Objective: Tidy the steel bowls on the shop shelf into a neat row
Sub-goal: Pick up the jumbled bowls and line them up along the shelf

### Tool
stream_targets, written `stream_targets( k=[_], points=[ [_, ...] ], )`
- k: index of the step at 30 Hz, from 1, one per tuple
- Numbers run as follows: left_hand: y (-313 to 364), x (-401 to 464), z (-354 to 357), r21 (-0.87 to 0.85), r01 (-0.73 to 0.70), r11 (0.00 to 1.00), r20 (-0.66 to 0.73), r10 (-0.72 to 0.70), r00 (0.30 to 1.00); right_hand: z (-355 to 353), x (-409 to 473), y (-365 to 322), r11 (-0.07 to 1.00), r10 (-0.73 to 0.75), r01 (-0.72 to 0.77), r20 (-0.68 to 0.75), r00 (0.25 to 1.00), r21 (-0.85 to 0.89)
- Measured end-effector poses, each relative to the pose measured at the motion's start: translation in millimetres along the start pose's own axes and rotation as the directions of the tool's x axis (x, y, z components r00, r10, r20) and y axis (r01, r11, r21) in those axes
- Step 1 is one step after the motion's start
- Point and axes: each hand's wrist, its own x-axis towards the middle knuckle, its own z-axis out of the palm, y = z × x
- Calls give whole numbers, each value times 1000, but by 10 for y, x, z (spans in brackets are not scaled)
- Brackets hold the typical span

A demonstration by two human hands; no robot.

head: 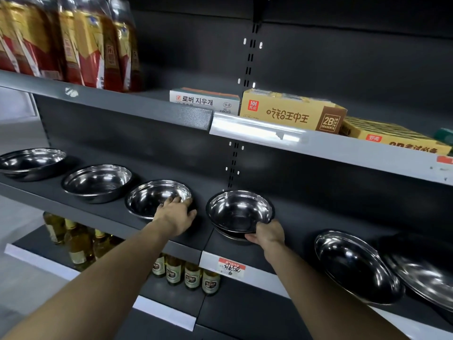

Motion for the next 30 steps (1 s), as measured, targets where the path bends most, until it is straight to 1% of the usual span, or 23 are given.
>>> stream_targets(
  k=[5, 7, 11, 16, 19, 22, 25, 30],
  points=[
    [76, -16, 50, -12, -13, 1000, 12, 14, 1000, -56, -34, 25, 999, 44, -44, 5, 999, 4],
    [128, -26, 60, -10, -24, 1000, 15, 24, 1000, -86, -59, 35, 999, 44, -44, 1, 999, -22],
    [296, -11, 55, -30, -48, 998, 14, 48, 999, -205, -80, 54, 997, 5, -7, -24, 1000, -74],
    [722, 56, 62, -34, -149, 988, 5, 149, 989, -557, -76, 4, 993, -44, 36, -67, 997, -109],
    [1111, 49, 111, -30, -227, 973, 4, 227, 974, -903, -78, -11, 990, -53, 37, -119, 991, -138],
    [1535, 6, 182, -4, -337, 942, 22, 337, 941, -1314, -108, -15, 994, -17, -7, -212, 977, -108],
    [1944, -76, 275, -5, -427, 904, 31, 427, 904, -1747, -167, -5, 993, -2, -35, -305, 952, -117],
    [2517, -236, 433, -4, -543, 840, 43, 543, 839, -2384, -241, 96, 999, 11, -33, -446, 895, -42]
  ],
)
